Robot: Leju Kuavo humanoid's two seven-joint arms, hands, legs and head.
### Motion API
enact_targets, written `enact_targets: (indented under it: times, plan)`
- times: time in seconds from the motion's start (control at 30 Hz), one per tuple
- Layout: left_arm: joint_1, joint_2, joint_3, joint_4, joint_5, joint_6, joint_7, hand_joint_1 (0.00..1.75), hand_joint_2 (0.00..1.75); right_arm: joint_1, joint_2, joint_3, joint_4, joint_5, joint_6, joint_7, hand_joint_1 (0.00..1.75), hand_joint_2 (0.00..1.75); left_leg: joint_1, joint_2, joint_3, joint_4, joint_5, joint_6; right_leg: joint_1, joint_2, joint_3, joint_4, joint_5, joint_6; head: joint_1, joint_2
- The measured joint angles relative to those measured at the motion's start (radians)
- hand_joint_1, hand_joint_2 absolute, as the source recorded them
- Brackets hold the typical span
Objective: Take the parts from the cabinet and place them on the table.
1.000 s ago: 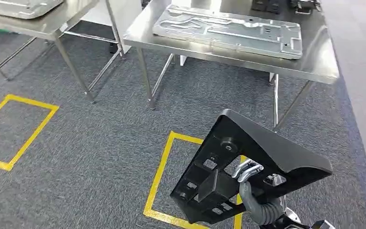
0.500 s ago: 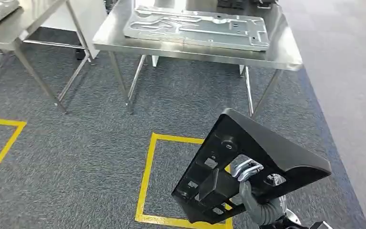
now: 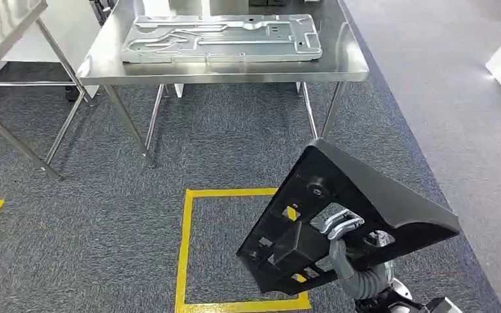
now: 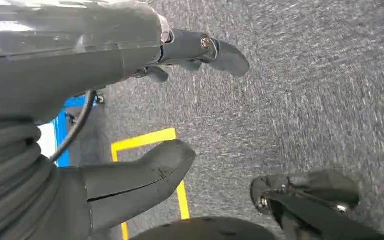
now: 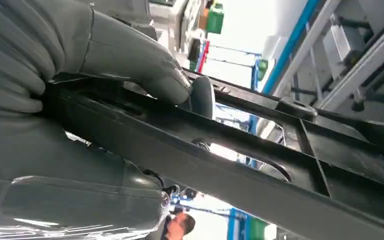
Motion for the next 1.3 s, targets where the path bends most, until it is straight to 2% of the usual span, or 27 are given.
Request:
enact_targets:
  times: [0.03,0.1,0.13,0.17,0.27,0.33,0.37,0.47,0.53,0.57,0.6,0.63,0.67,0.7,0.77,0.83,0.87,0.9,0.97,1.03,1.07,1.1,1.13,1.17,1.2,1.23,1.3]
  plan:
    - [0.001,0.0,0.0,0.0,0.001,0.0,-0.002,0.0,1.75,-0.002,0.001,0.0,0.0,0.0,0.0,0.002,1.75,1.75,0.0,0.0,0.009,-0.035,0.037,0.002,0.001,0.008,0.003,0.001,-0.011,0.001,0.0,0.0]
    - [0.001,0.001,0.0,0.0,-0.002,-0.002,-0.006,0.0,1.75,-0.002,0.003,0.0,0.0,0.0,0.0,0.003,1.75,1.75,0.0,-0.001,0.083,-0.202,0.135,0.011,0.002,0.016,0.016,0.007,-0.02,0.005,0.0,0.0]
    - [0.001,0.002,0.0,0.0,-0.005,-0.003,-0.008,0.0,1.75,-0.002,0.005,0.0,-0.001,0.0,0.001,0.004,1.75,1.75,0.0,-0.004,0.121,-0.282,0.165,0.019,0.002,0.017,0.023,0.009,-0.026,0.008,0.0,0.0]
    - [-0.001,0.005,0.0,0.0,-0.005,-0.004,-0.008,0.0,1.75,-0.001,0.007,0.0,-0.001,0.0,0.002,0.005,1.75,1.75,-0.008,-0.008,0.132,-0.31,0.136,0.024,0.009,0.018,0.024,0.012,-0.033,0.015,0.0,0.0]
    - [-0.001,0.005,-0.001,0.0,-0.009,-0.004,-0.004,0.0,1.75,0.004,0.01,-0.002,-0.007,0.0,0.002,0.011,1.75,1.75,-0.008,-0.005,0.137,-0.321,0.134,0.042,0.006,0.021,0.029,0.027,-0.026,0.035,0.0,0.0]
    - [0.002,0.006,-0.001,0.0,-0.008,-0.004,0.001,0.0,1.75,0.008,0.01,-0.004,-0.012,0.0,0.003,0.012,1.75,1.75,-0.001,-0.005,0.166,-0.326,0.132,0.051,0.003,0.011,0.025,0.051,-0.039,0.045,0.0,0.0]
    - [0.001,0.006,0.0,0.0,-0.008,-0.003,0.002,0.0,1.75,0.01,0.01,-0.005,-0.017,0.0,0.004,0.011,1.75,1.75,0.001,-0.004,0.177,-0.327,0.126,0.055,0.003,0.001,-0.002,0.101,-0.05,0.047,0.0,0.0]
    - [0.004,0.006,0.0,0.0,0.002,-0.003,0.014,0.0,1.75,0.032,0.013,-0.005,-0.021,0.009,0.009,0.011,1.75,1.75,0.001,-0.003,0.205,-0.327,0.096,0.055,-0.005,-0.003,-0.16,0.306,-0.113,0.064,0.0,0.0]
    - [0.011,0.006,0.001,0.0,0.006,-0.003,0.021,0.0,1.75,0.047,0.015,-0.005,-0.021,0.015,0.013,0.008,1.75,1.75,0.003,-0.003,0.235,-0.327,0.071,0.052,-0.009,-0.007,-0.205,0.31,-0.127,0.062,0.0,0.0]
    - [0.014,0.006,0.002,0.0,0.005,-0.004,0.022,0.0,1.75,0.051,0.015,-0.005,-0.021,0.016,0.013,0.003,1.75,1.75,0.004,-0.003,0.255,-0.327,0.055,0.05,-0.009,-0.009,-0.201,0.26,-0.113,0.063,0.0,0.0]
    - [0.014,0.006,0.002,0.0,0.005,-0.004,0.022,0.0,1.75,0.054,0.015,-0.005,-0.021,0.016,0.013,-0.002,1.75,1.75,0.005,-0.003,0.279,-0.327,0.038,0.047,-0.009,-0.012,-0.187,0.183,-0.067,0.062,0.0,0.0]
    - [0.014,0.005,0.002,0.0,0.005,-0.005,0.019,0.0,1.75,0.056,0.016,-0.005,-0.021,0.016,0.014,-0.007,1.75,1.75,0.006,-0.003,0.294,-0.329,0.019,0.042,-0.008,-0.019,-0.174,0.106,0.017,0.057,0.0,0.0]
    - [0.014,0.005,0.003,0.0,0.006,-0.005,0.016,0.0,1.75,0.059,0.016,-0.005,-0.02,0.016,0.015,-0.008,1.75,1.75,0.004,-0.001,0.312,-0.327,0.003,0.036,-0.004,-0.028,-0.179,0.08,0.12,0.049,0.0,0.0]
    - [0.014,0.005,0.003,0.0,0.006,-0.004,0.014,0.0,1.75,0.057,0.016,-0.005,-0.019,0.018,0.016,-0.005,1.75,1.75,0.002,-0.002,0.316,-0.343,-0.006,0.027,0.005,-0.028,-0.173,0.083,0.09,0.042,0.003,0.0]
    - [0.011,0.007,0.003,0.0,0.01,-0.001,0.009,0.0,1.75,0.064,0.016,-0.005,-0.026,0.019,0.021,-0.009,1.75,1.75,0.001,0.005,0.352,-0.368,0.002,0.015,0.005,-0.018,-0.157,0.07,0.078,0.024,0.001,0.0]
    - [0.004,0.007,0.005,-0.001,0.018,0.004,0.005,0.0,1.75,0.069,0.017,-0.006,-0.026,0.018,0.025,-0.012,1.75,1.75,0.004,0.0,0.305,-0.26,0.069,0.003,0.0,-0.011,-0.112,0.045,0.06,0.008,0.0,0.0]
    - [0.003,0.007,0.006,-0.001,0.021,0.007,0.0,0.0,1.75,0.069,0.017,-0.006,-0.025,0.016,0.026,-0.019,1.75,1.75,0.004,-0.002,0.248,-0.161,0.102,0.006,0.002,-0.011,-0.088,0.033,0.047,0.001,0.0,0.0]
    - [0.004,0.006,0.008,-0.001,0.024,0.008,-0.002,0.0,1.75,0.067,0.017,-0.006,-0.023,0.016,0.026,-0.024,1.75,1.75,0.004,-0.002,0.19,-0.087,0.098,0.007,0.002,-0.011,-0.067,0.025,0.036,-0.002,0.001,0.0]
    - [0.006,0.006,0.013,-0.001,0.024,0.01,-0.003,0.0,1.75,0.065,0.018,-0.005,-0.017,0.016,0.026,-0.025,1.75,1.75,0.002,-0.003,0.1,-0.021,-0.005,0.005,0.004,-0.004,-0.021,0.014,0.006,-0.006,0.0,0.0]
    - [0.013,0.006,0.014,0.0,0.023,0.01,-0.003,0.0,1.75,0.059,0.018,-0.006,-0.012,0.017,0.022,-0.024,1.75,1.75,0.001,-0.003,0.045,-0.04,-0.122,0.007,0.009,0.006,0.029,0.012,-0.029,-0.008,0.0,0.0]
    - [0.016,0.006,0.014,-0.001,0.023,0.008,-0.002,0.0,1.75,0.055,0.018,-0.005,-0.01,0.018,0.02,-0.024,1.75,1.75,0.001,-0.003,0.028,-0.074,-0.132,0.008,0.011,0.009,0.055,0.012,-0.048,-0.008,0.0,0.0]
    - [0.018,0.007,0.014,0.0,0.02,0.006,0.001,0.0,1.75,0.051,0.018,-0.005,-0.009,0.021,0.018,-0.023,1.75,1.75,-0.001,-0.003,0.017,-0.125,-0.091,0.013,0.015,0.011,0.081,0.012,-0.067,-0.008,0.0,0.0]
    - [0.02,0.007,0.014,-0.001,0.017,0.004,0.002,0.0,1.75,0.05,0.019,-0.005,-0.008,0.023,0.017,-0.023,1.75,1.75,-0.005,-0.004,0.01,-0.185,0.009,0.024,0.018,0.01,0.101,0.012,-0.084,-0.008,0.0,0.0]
    - [0.023,0.012,0.014,-0.001,0.017,0.002,0.007,0.0,1.75,0.048,0.021,-0.005,-0.007,0.024,0.015,-0.021,1.75,1.75,-0.011,-0.006,0.006,-0.239,0.164,0.039,0.015,0.011,0.112,0.011,-0.099,-0.008,0.001,0.0]
    - [0.025,0.014,0.015,0.0,0.016,-0.001,0.009,0.0,1.75,0.046,0.023,-0.005,-0.004,0.027,0.013,-0.018,1.75,1.75,-0.02,-0.015,0.009,-0.263,0.223,0.04,0.02,0.021,0.129,0.016,-0.115,0.0,0.0,0.0]
    - [0.023,0.015,0.015,-0.001,0.014,-0.002,0.012,0.0,1.75,0.045,0.026,-0.005,-0.004,0.028,0.011,-0.016,1.75,1.75,-0.023,-0.017,0.027,-0.26,0.219,0.039,0.018,0.022,0.14,0.013,-0.131,0.006,0.001,0.0]
    - [0.016,0.015,0.015,-0.001,0.013,-0.003,0.016,0.0,1.75,0.044,0.027,-0.005,-0.007,0.029,0.008,-0.016,1.75,1.75,-0.025,-0.016,0.046,-0.273,0.213,0.049,0.015,0.022,0.146,0.039,-0.112,0.02,0.0,0.0]
